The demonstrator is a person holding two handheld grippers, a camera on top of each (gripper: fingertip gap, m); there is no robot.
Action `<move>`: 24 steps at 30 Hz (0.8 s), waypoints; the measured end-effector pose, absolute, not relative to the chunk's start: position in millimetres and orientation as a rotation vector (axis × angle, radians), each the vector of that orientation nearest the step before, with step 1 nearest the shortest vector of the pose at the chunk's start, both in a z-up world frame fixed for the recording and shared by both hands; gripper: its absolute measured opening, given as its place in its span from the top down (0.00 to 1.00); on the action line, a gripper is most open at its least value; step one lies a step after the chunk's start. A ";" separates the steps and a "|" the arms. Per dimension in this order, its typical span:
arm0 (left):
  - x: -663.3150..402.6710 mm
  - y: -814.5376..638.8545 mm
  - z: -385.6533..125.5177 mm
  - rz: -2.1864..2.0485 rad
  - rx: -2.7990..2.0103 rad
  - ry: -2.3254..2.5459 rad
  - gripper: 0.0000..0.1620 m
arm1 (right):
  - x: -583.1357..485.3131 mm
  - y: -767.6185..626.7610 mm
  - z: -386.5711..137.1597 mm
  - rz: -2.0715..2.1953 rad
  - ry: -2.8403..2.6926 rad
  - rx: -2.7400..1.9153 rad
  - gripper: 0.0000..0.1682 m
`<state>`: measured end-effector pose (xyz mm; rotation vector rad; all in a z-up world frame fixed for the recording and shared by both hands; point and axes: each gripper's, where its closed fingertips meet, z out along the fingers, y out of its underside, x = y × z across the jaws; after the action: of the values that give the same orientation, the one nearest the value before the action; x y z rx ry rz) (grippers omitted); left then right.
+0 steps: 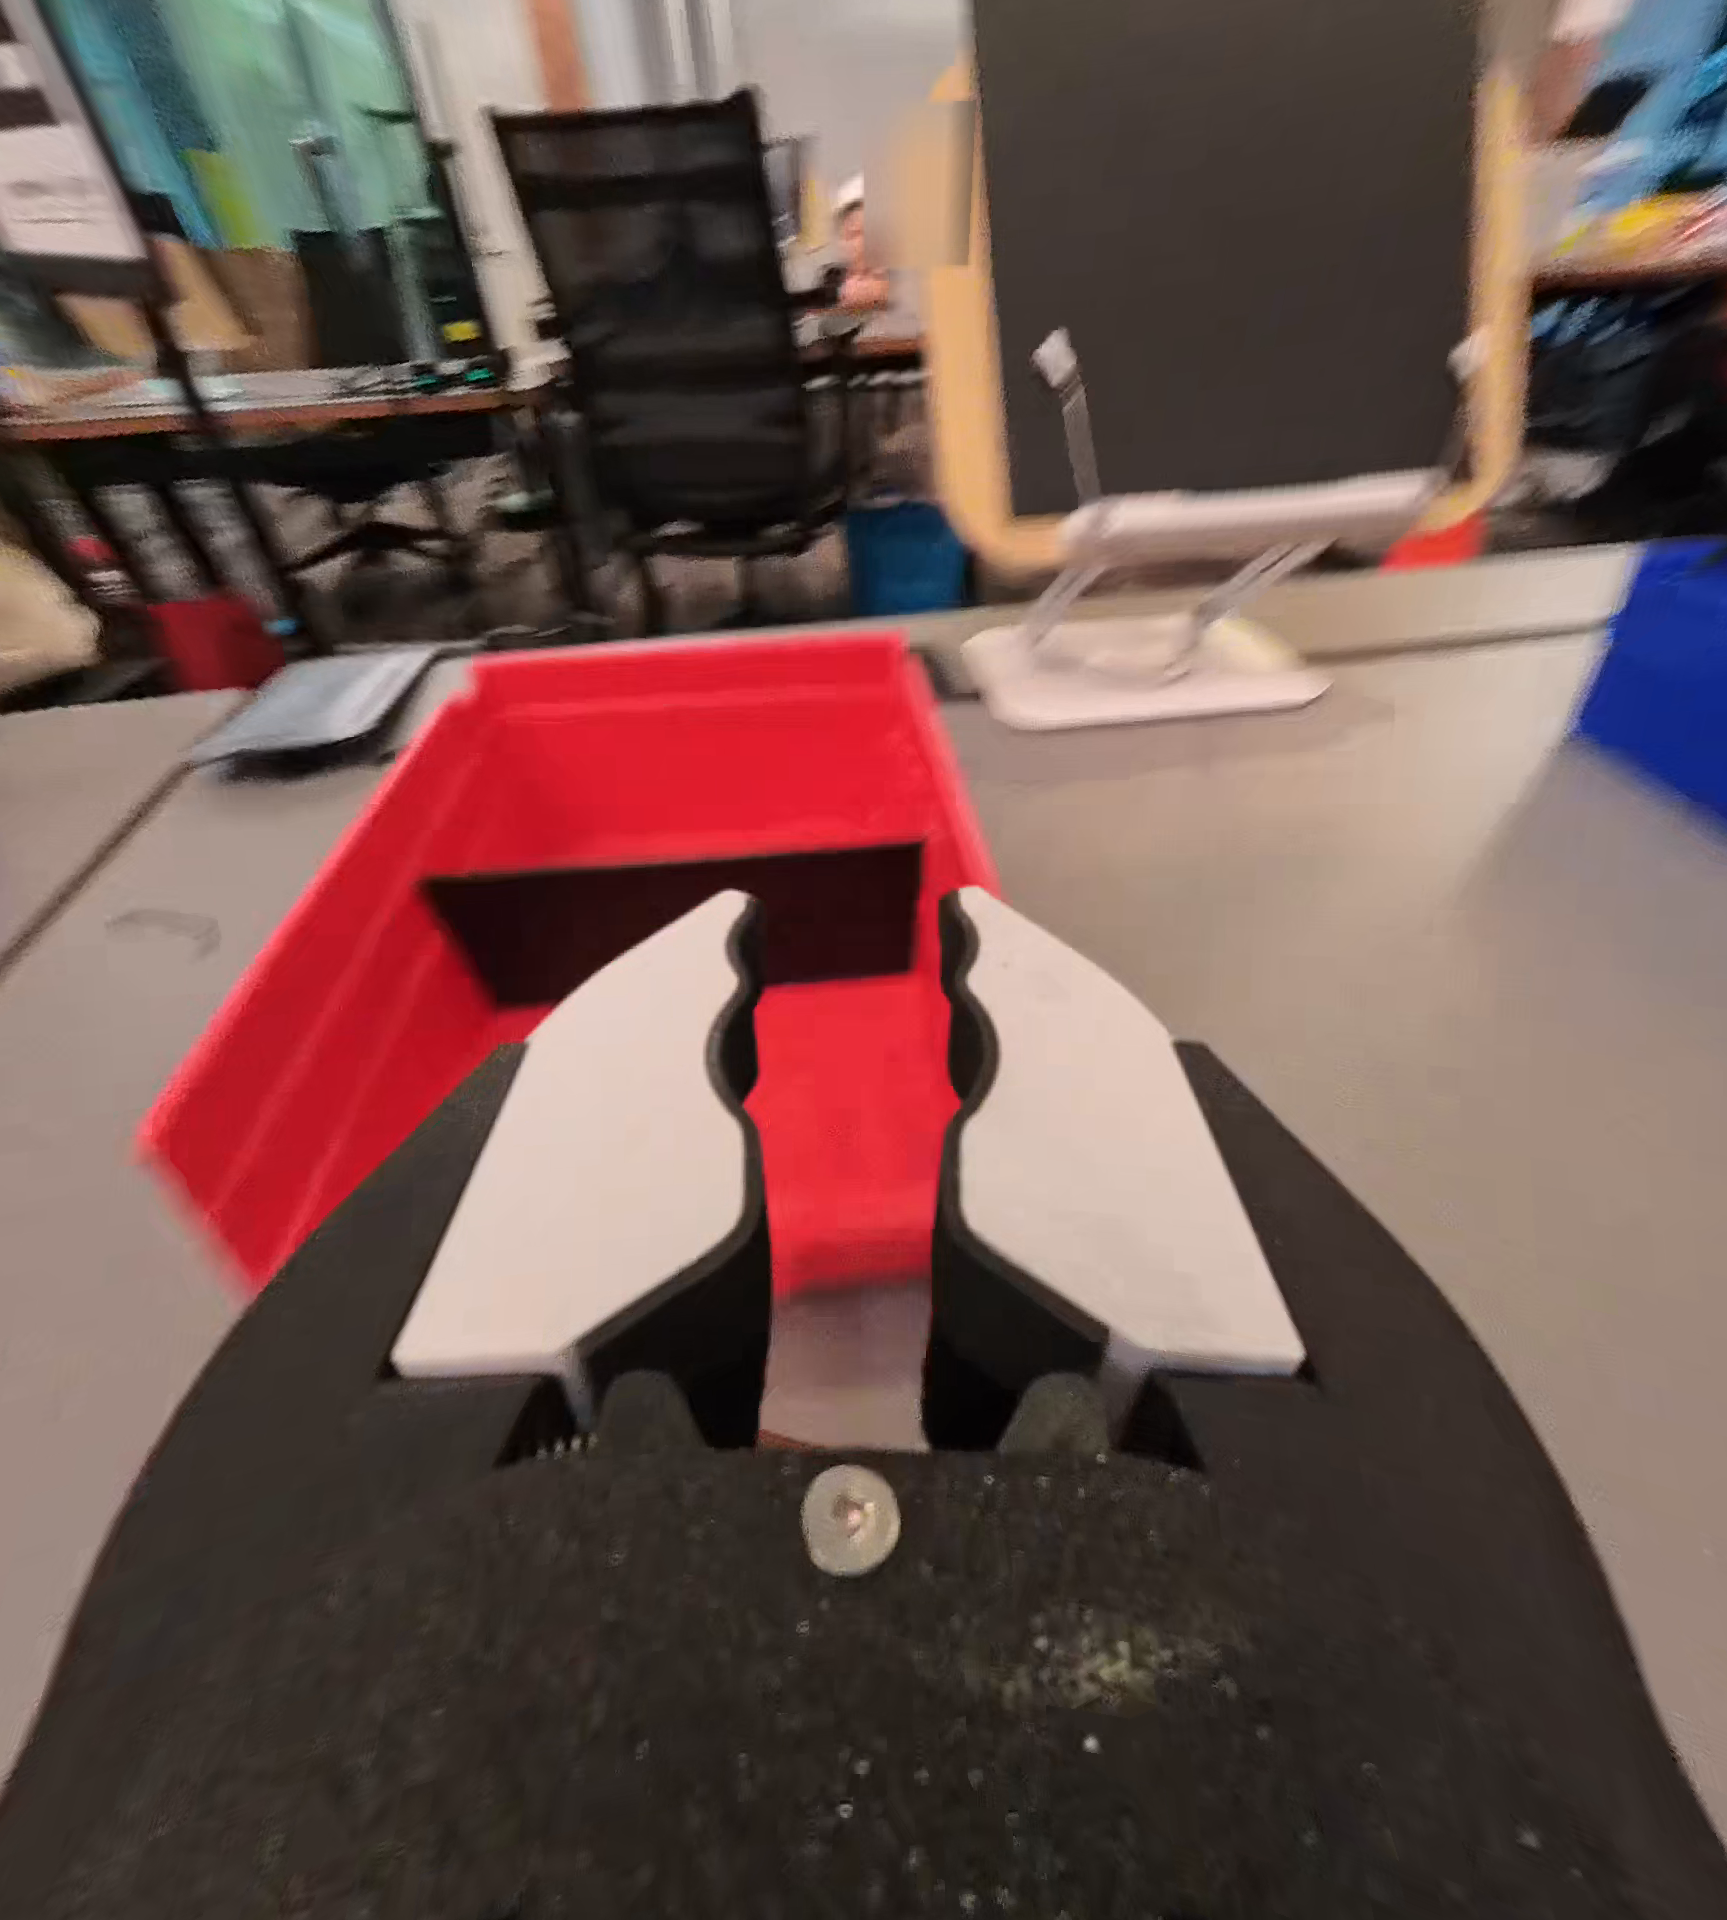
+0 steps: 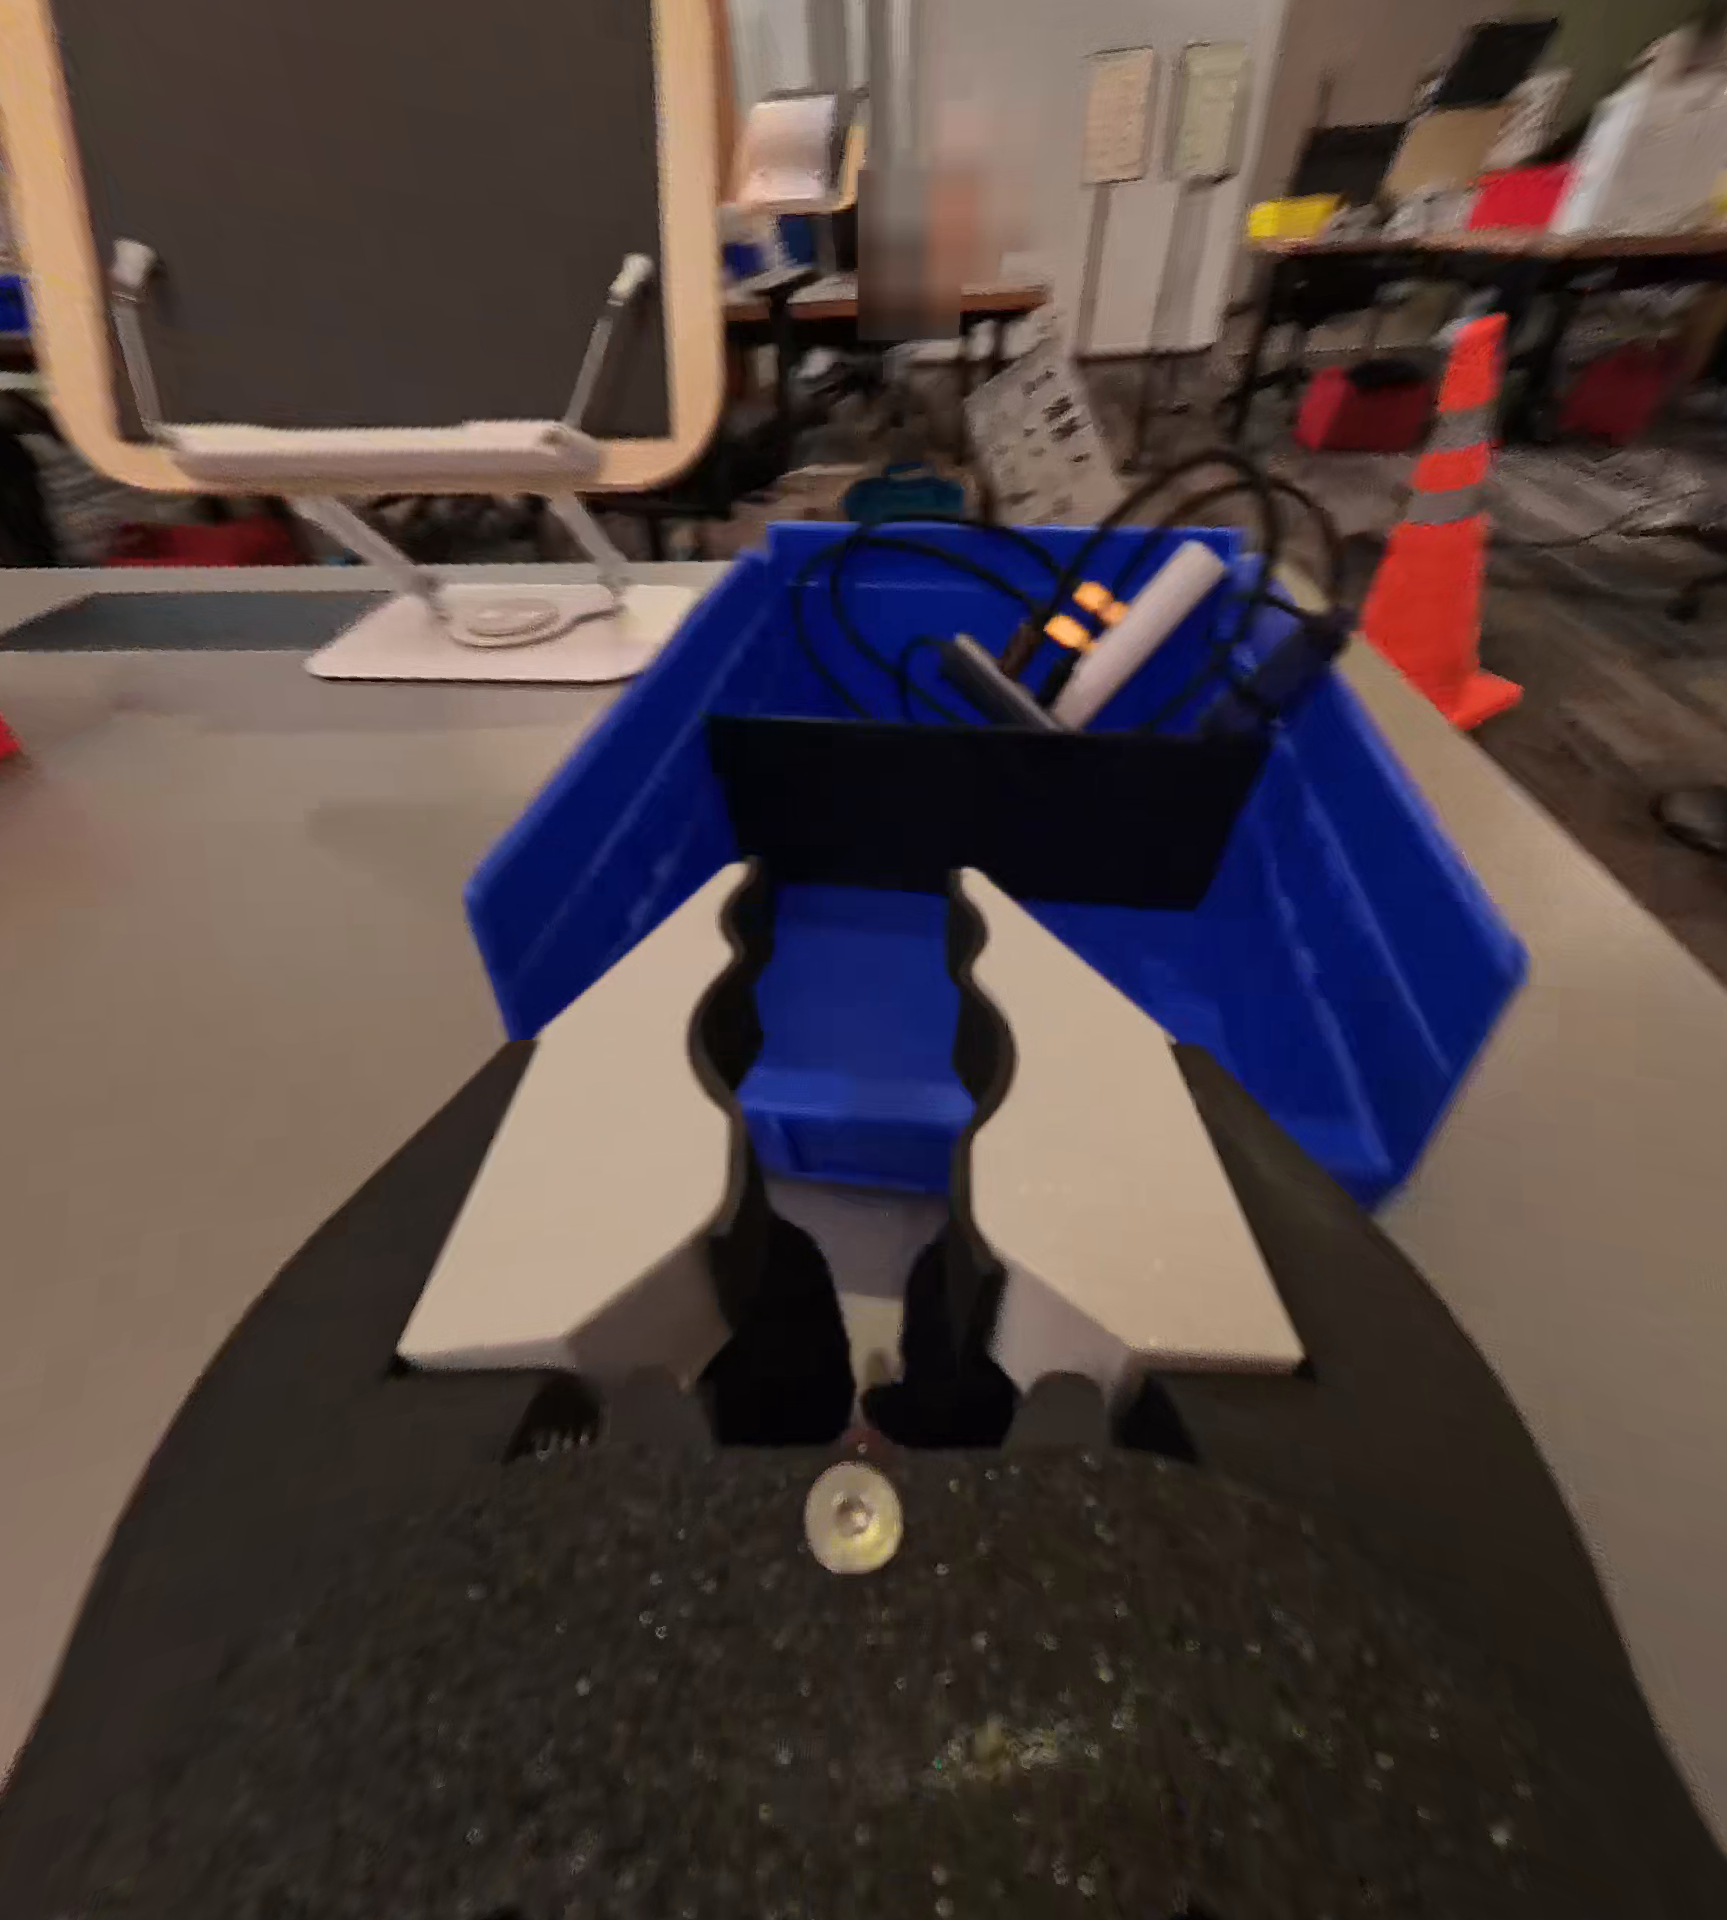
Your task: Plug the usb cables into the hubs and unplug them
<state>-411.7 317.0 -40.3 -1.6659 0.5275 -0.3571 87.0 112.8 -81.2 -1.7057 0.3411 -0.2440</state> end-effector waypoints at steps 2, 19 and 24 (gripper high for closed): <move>-438.2 307.6 -75.8 -0.231 -1.692 0.538 0.81 | 93.1 108.0 -85.8 -0.295 0.366 -1.683 0.86; -473.5 331.9 -111.0 -0.468 -1.815 0.360 0.84 | 112.7 131.2 -106.8 -0.398 0.365 -1.793 0.83; -470.4 331.5 -115.1 -0.442 -1.830 0.395 0.84 | 115.5 131.8 -104.5 -0.395 0.353 -1.788 0.83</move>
<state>-470.4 331.5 -115.1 -1.8304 0.3950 -0.4421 115.5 131.8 -104.5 -1.7881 0.3534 -0.3951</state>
